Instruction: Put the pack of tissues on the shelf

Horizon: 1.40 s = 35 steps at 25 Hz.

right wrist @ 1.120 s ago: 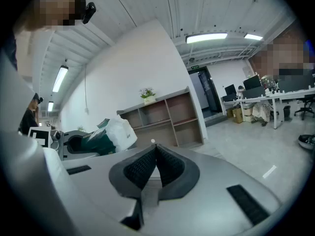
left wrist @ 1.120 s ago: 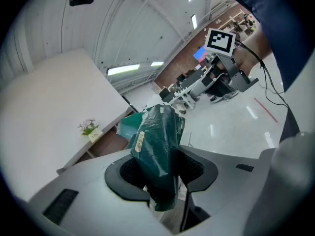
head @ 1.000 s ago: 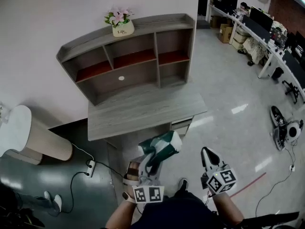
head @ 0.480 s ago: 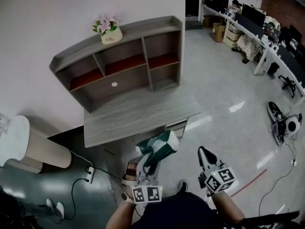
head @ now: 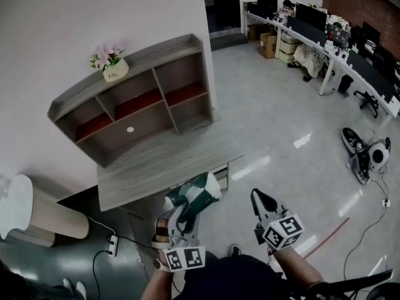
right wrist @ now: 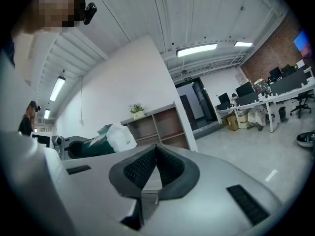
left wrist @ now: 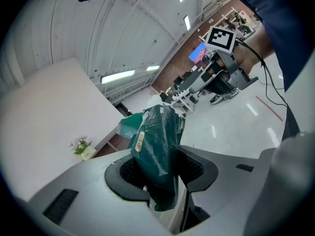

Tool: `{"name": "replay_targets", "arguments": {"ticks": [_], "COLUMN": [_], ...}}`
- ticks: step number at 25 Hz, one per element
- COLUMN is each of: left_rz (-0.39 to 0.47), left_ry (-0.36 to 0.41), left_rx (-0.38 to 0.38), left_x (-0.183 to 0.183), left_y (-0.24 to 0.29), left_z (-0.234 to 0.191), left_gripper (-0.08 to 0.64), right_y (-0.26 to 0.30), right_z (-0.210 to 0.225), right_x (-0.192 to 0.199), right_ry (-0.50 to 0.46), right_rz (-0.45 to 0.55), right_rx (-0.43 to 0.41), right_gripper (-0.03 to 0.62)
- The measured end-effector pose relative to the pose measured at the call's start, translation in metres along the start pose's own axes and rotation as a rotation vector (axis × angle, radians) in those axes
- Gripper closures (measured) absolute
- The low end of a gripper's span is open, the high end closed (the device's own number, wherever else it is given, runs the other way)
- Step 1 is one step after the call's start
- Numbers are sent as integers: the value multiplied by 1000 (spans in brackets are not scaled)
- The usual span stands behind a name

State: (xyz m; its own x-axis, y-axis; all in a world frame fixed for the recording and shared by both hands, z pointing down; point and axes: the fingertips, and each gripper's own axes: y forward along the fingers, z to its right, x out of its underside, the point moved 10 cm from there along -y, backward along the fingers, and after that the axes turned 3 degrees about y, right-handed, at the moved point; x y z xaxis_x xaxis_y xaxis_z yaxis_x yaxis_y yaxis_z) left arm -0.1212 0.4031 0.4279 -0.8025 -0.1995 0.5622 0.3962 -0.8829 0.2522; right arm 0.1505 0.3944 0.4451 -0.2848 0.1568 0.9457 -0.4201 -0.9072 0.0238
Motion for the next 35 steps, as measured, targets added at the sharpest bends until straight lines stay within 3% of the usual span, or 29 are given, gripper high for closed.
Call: {"name": "replay_targets", "arguments": {"ticks": [12, 26, 35], "left_rz": [-42, 0, 35], "left_ry": [22, 16, 5], "left_rx": [24, 39, 68], "left_x": [-9, 36, 70], "left_y": [44, 153, 205], "left_z": [-3, -62, -105], "left_gripper": [391, 391, 391], "right_y": [19, 122, 193], "right_z": [43, 74, 70], "right_x": [-7, -28, -40], "right_ry": [34, -8, -23], "right_rz": [-5, -34, -53], "right_rx": [14, 91, 131], "right_gripper": [581, 581, 581]}}
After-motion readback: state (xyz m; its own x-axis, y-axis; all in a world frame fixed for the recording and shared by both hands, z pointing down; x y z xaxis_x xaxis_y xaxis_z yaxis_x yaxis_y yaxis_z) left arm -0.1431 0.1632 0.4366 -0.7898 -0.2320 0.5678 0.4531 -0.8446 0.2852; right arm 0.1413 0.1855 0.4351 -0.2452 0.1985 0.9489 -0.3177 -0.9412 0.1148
